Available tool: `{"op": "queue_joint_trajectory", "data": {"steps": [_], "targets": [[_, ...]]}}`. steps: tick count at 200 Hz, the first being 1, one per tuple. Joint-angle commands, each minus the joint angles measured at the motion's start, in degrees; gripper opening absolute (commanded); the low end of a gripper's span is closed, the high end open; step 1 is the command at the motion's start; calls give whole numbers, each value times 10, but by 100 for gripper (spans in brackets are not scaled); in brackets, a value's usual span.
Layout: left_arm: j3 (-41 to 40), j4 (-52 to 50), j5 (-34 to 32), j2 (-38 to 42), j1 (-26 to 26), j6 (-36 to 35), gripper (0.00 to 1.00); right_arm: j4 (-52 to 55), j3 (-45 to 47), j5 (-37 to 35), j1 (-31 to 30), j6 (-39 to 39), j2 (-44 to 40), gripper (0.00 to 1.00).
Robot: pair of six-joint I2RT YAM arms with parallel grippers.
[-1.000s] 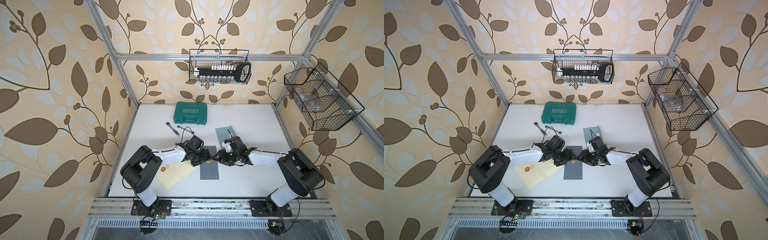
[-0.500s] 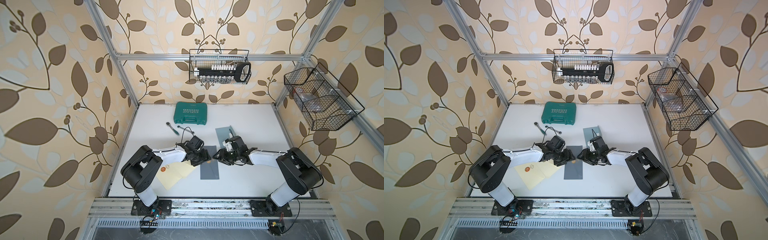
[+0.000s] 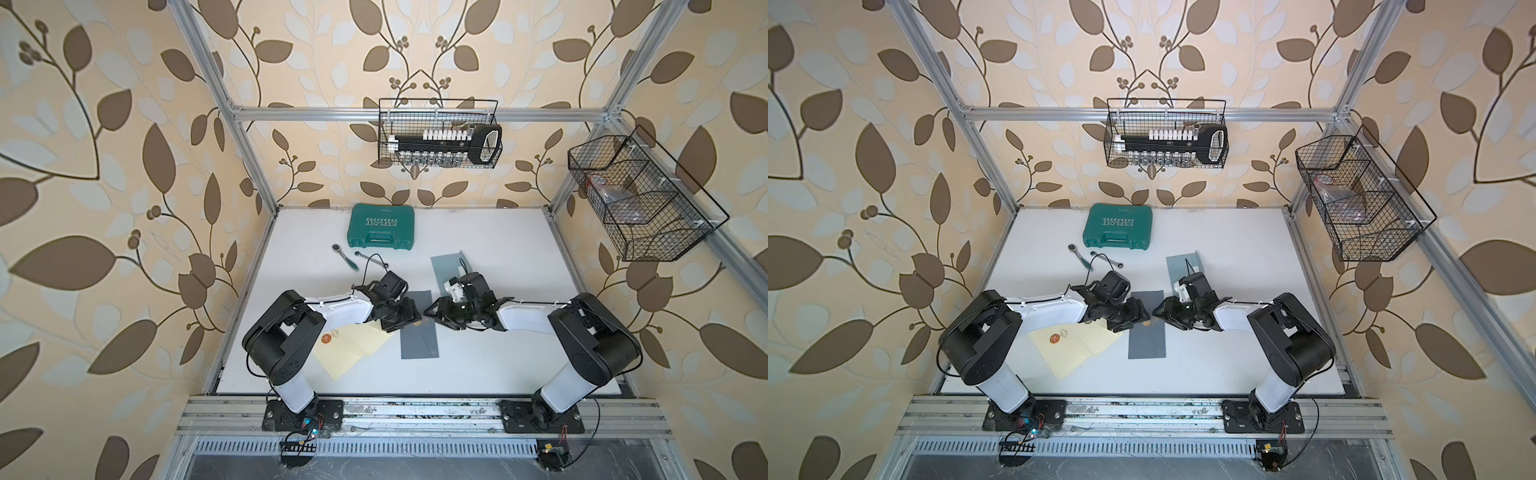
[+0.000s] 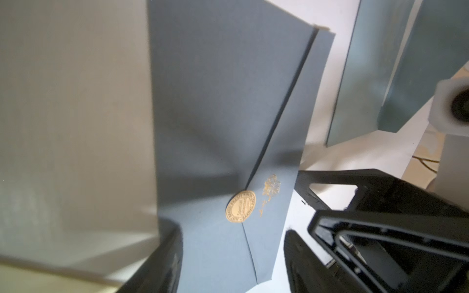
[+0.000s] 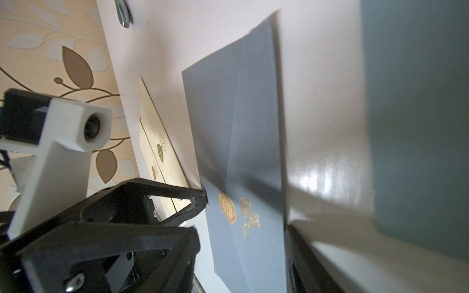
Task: Open the envelope
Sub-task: Pick up the envelope from the center of the board.
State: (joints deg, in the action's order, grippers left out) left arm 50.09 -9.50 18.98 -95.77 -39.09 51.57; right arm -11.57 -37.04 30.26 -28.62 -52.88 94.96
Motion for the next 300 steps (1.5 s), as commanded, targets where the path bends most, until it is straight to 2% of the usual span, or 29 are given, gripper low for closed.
{"op": "queue_joint_trajectory", "data": {"steps": [1, 143, 225, 300], "targets": [[5, -21, -15, -6, -8, -4, 66, -25, 17, 19, -1, -10, -1, 55], [13, -24, -9, -7, -8, -9, 65, -38, 22, 25, -1, -11, 0, 50], [10, -23, -11, -8, -8, -9, 65, 10, 23, -19, 4, 0, -4, 52], [11, -20, -9, -12, -8, -9, 65, -71, 40, 16, 4, -14, 19, 51]]}}
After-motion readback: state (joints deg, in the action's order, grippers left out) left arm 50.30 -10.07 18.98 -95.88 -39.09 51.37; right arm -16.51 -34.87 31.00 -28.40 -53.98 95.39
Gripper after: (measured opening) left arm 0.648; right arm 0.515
